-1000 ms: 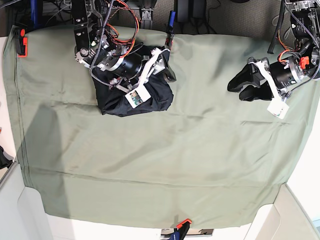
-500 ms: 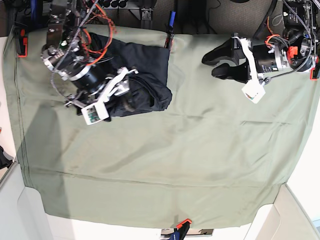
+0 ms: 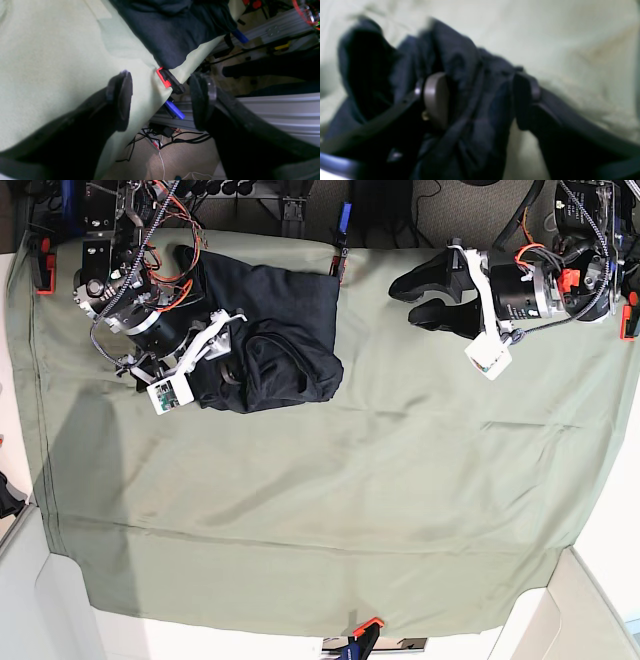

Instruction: Fold the T-shirt properly

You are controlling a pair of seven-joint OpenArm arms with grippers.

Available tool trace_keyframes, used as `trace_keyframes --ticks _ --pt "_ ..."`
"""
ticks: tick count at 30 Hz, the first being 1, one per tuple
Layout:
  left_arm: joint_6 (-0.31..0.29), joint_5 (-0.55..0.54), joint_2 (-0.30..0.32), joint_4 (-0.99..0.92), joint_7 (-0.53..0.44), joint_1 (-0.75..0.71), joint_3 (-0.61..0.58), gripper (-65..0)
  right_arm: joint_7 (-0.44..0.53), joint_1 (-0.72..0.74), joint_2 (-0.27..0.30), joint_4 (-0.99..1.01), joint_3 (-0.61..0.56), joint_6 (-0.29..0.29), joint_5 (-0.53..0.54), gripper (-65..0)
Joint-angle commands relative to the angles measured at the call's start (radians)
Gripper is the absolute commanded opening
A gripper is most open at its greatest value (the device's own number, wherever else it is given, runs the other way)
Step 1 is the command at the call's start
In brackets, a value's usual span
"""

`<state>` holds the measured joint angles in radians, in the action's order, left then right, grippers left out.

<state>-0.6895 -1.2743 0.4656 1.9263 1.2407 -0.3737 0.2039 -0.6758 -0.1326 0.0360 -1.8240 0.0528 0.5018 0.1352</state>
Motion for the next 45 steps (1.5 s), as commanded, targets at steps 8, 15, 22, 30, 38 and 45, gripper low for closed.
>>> trace_keyframes --ticks 8,15,22,30,38,45 --pt "-0.009 -0.004 0.014 0.016 -0.018 0.005 0.006 -26.4 -0.062 0.014 0.003 -0.086 -0.001 0.036 0.149 -65.0" --pt "-0.009 -0.004 0.014 0.016 -0.018 0.005 0.006 -26.4 -0.123 -0.077 0.003 -0.237 -0.001 0.062 0.282 -65.0" --pt "-0.009 -0.013 0.014 0.016 -0.022 0.005 0.006 -26.4 -0.142 -0.231 0.003 -0.327 -0.003 0.064 0.351 -65.0" --pt "-0.009 -0.073 0.014 0.016 -0.021 0.008 0.006 -26.4 -0.187 -0.283 0.003 -0.324 -0.003 0.064 0.379 -65.0" --pt "-0.009 -0.075 0.018 0.017 -0.020 0.008 0.006 -26.4 -0.248 -0.294 0.003 -0.324 -0.003 0.066 0.426 -37.8" --pt "-0.009 -0.084 0.019 0.019 -0.019 0.014 0.044 -26.4 -0.241 -0.273 0.003 -0.330 -0.003 0.082 0.519 -37.0"
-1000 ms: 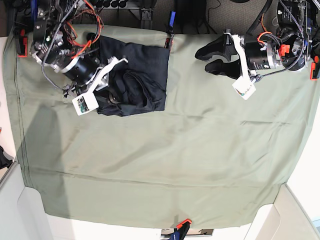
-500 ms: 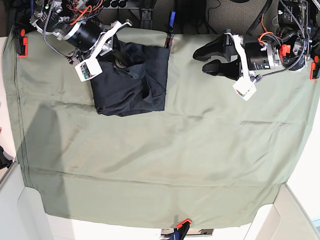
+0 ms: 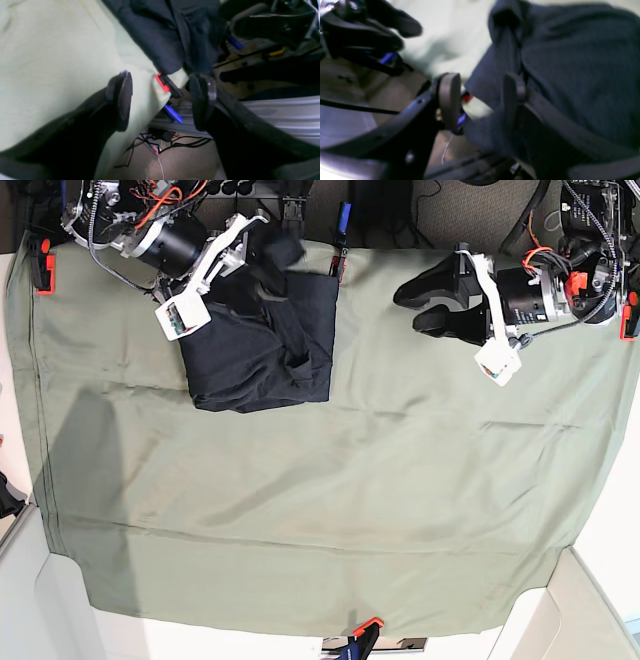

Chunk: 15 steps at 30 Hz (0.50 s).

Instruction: Fold the T-shirt properly

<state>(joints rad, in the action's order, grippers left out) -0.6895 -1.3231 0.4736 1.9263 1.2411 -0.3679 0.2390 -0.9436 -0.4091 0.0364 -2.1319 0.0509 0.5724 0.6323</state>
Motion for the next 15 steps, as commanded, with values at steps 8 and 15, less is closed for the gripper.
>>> trace_keyframes --ticks 8,15 --pt "-0.009 -0.058 0.012 0.021 0.023 0.008 0.044 -28.1 0.120 0.120 0.002 -0.035 0.002 -0.004 -0.150 -37.6" --pt "-0.009 -0.160 0.011 0.150 0.146 -0.012 0.039 -56.9 0.241 0.172 0.002 0.011 0.005 -0.030 -0.449 -65.0"
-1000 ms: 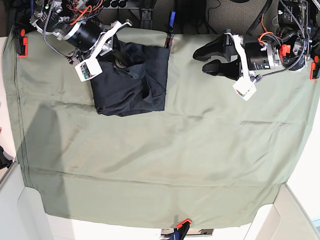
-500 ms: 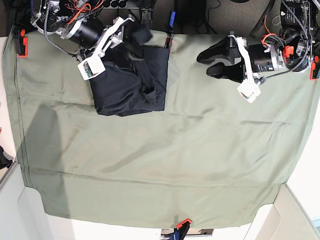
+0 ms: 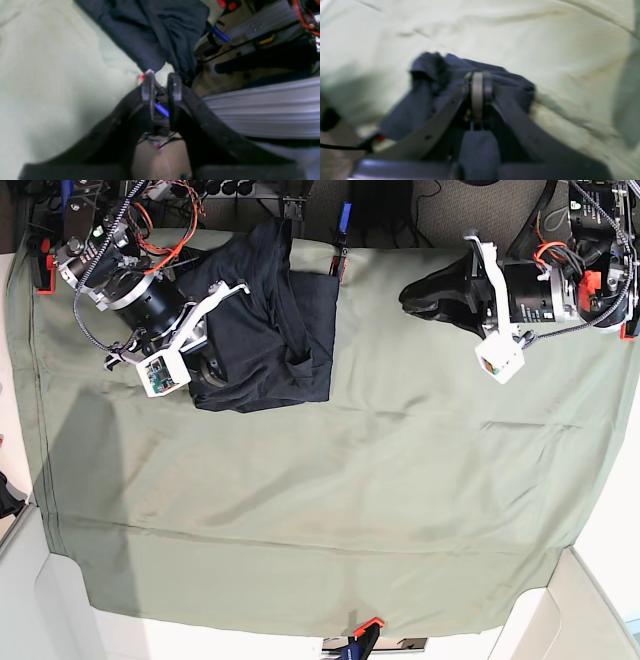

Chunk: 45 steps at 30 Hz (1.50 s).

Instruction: Fold the T-shirt properly

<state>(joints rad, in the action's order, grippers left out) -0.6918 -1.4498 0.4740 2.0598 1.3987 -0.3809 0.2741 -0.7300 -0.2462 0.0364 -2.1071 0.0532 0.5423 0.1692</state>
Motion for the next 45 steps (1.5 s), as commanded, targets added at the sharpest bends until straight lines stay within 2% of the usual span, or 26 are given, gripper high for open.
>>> trace_keyframes --ticks 1,4,7,10,15,17,20,26,32,45 --pt "-0.006 -0.034 0.011 0.055 -0.010 -0.008 -0.003 -57.8 0.039 0.016 0.002 -0.003 0.006 -0.010 -0.003 -65.0" --pt "-0.006 -0.034 0.011 0.171 -0.010 -0.046 -0.058 -60.9 0.052 0.042 0.002 0.049 0.031 -0.060 -0.025 -65.0" --pt "-0.006 -0.005 0.011 0.217 -0.039 -0.069 -0.161 -62.4 0.062 0.074 0.002 0.120 0.069 -0.076 -0.035 -65.0" --pt "-0.006 0.167 0.008 0.216 -0.120 -0.071 -0.279 -62.4 0.085 0.097 0.002 0.170 0.119 -0.076 -0.026 -65.0" --pt "-0.006 0.487 0.002 0.215 -0.355 -0.068 -0.438 -62.4 0.087 0.134 0.002 0.183 0.196 -0.076 0.046 -65.0" --pt "-0.006 0.574 0.003 0.210 -0.432 -0.068 -0.499 -62.4 0.087 0.146 0.002 0.183 0.212 -0.076 0.048 -65.0" --pt "-0.006 0.650 0.002 0.198 -0.496 -0.060 -0.571 -62.4 0.087 0.152 0.002 0.188 0.219 -0.076 0.048 -65.0" --pt "-0.006 0.737 -0.067 0.115 -0.498 0.001 -0.647 -62.4 0.085 0.151 0.002 0.219 0.219 -0.076 0.047 -65.0" --pt "-0.006 0.804 -0.123 -0.059 -0.497 0.067 -0.655 -62.4 0.073 0.151 0.002 0.223 0.219 -0.075 0.048 -65.0" --pt "-0.006 0.853 -0.127 -0.269 -0.497 0.140 -0.655 -62.4 0.071 0.152 0.002 0.223 0.219 -0.075 0.048 -65.0"
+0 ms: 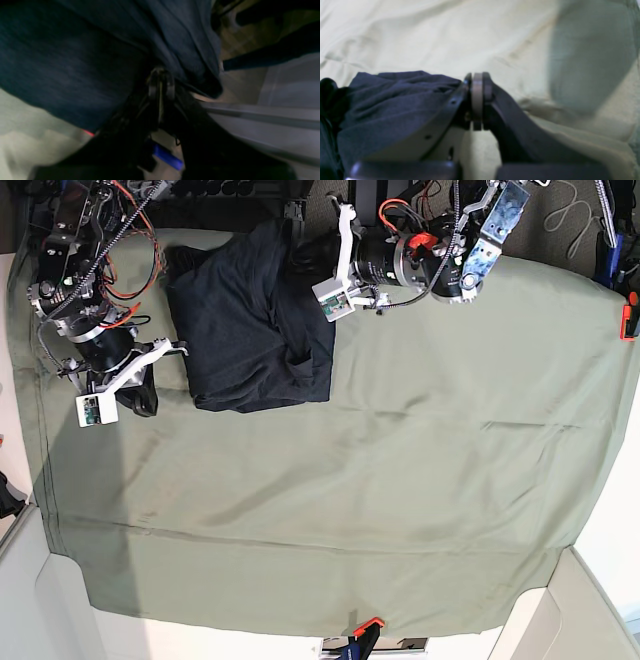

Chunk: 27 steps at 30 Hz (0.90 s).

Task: Fold the T-shirt properly
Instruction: 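Grasp the folded stack edge with the left gripper and pull it toward the left arm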

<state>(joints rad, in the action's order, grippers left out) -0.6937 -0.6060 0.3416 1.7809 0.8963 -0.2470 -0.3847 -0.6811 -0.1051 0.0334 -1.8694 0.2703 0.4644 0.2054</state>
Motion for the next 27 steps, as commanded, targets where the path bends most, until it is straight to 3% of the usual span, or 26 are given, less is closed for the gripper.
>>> trace_keyframes --ticks 1,18,27 --pt "-0.004 0.016 0.005 -0.003 0.006 0.018 0.003 -62.4 0.022 0.010 0.005 -0.015 0.002 0.003 0.012 -65.0" --pt "-0.004 0.072 0.011 -0.218 0.037 0.257 0.005 -62.4 -0.001 0.010 0.006 -0.015 0.003 0.003 0.011 -65.0" --pt "-0.004 0.071 0.074 -0.328 0.035 0.400 0.005 -62.4 -0.001 0.010 0.012 -0.015 0.003 0.003 0.012 -65.0"
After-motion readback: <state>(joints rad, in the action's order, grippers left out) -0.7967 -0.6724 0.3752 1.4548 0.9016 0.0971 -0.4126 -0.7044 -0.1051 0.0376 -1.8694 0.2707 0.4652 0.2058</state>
